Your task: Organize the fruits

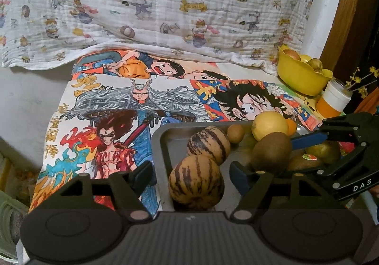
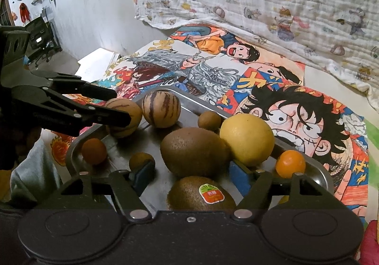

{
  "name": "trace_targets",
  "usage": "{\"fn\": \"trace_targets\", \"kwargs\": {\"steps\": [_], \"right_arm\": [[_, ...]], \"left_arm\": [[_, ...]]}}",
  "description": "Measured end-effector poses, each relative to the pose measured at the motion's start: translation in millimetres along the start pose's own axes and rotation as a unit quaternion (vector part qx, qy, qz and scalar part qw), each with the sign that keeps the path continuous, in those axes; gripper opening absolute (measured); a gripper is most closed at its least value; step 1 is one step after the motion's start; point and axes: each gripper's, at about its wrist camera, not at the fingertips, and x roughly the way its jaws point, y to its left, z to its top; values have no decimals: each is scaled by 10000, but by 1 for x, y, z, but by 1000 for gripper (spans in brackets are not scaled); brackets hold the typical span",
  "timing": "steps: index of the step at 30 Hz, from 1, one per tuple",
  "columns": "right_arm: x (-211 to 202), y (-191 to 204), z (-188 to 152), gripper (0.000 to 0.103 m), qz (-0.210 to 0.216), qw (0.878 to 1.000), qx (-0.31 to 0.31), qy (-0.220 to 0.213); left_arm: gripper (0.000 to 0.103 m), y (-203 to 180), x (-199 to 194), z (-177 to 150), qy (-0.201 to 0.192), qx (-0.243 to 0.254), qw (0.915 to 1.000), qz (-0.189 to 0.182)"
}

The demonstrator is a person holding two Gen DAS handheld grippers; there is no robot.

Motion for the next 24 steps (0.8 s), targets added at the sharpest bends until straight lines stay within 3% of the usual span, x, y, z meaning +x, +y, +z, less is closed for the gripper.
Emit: {"fn": "trace_targets", "kwargs": {"steps": [15, 24], "right_arm": [[-30, 1, -16, 90, -348, 9974, 272, -572], [-50, 14, -32, 98, -870, 9907, 141, -1034]], "left_arm": [[102, 1, -22, -4, -346, -366, 9983, 292], [102, -2, -31, -13, -409, -546, 9968, 425]]}}
